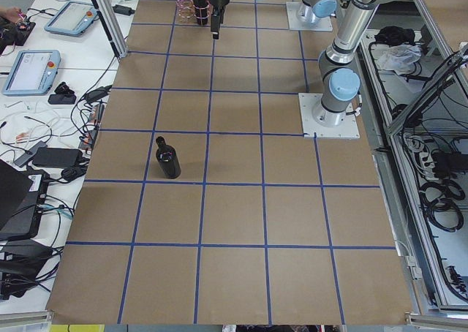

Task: Place wine into wine basket
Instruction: 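Move the left gripper over the loose dark wine bottle's neck, then lower the left gripper and close it on the bottle neck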

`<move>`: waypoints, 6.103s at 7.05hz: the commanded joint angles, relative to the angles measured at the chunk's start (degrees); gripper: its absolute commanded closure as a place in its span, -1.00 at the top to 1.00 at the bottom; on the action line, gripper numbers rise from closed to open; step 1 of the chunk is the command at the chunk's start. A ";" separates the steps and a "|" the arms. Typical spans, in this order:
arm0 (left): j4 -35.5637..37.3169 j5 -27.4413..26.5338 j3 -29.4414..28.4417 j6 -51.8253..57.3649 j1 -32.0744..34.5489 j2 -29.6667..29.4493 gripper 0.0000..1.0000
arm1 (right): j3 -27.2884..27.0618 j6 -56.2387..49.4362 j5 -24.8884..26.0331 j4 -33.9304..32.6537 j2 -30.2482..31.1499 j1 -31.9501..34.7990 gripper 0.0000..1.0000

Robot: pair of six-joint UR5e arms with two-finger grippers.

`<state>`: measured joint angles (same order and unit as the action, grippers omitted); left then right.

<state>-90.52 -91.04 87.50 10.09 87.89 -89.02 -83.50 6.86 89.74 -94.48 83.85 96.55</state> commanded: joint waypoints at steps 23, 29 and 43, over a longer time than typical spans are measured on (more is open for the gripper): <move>9.74 2.27 -19.03 19.18 -30.67 -25.82 1.00 | 0.00 0.00 0.00 0.00 0.00 0.04 1.00; 14.85 2.70 -20.79 20.85 -32.08 -32.26 1.00 | 0.00 0.00 0.00 0.00 0.00 0.04 1.00; 15.29 4.64 -20.36 22.61 -32.52 -32.71 -1.00 | 0.00 0.00 0.00 0.00 0.00 0.04 1.00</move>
<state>-75.17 -86.42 66.94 32.60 55.43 -121.93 -83.50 6.86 89.74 -94.48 83.85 96.52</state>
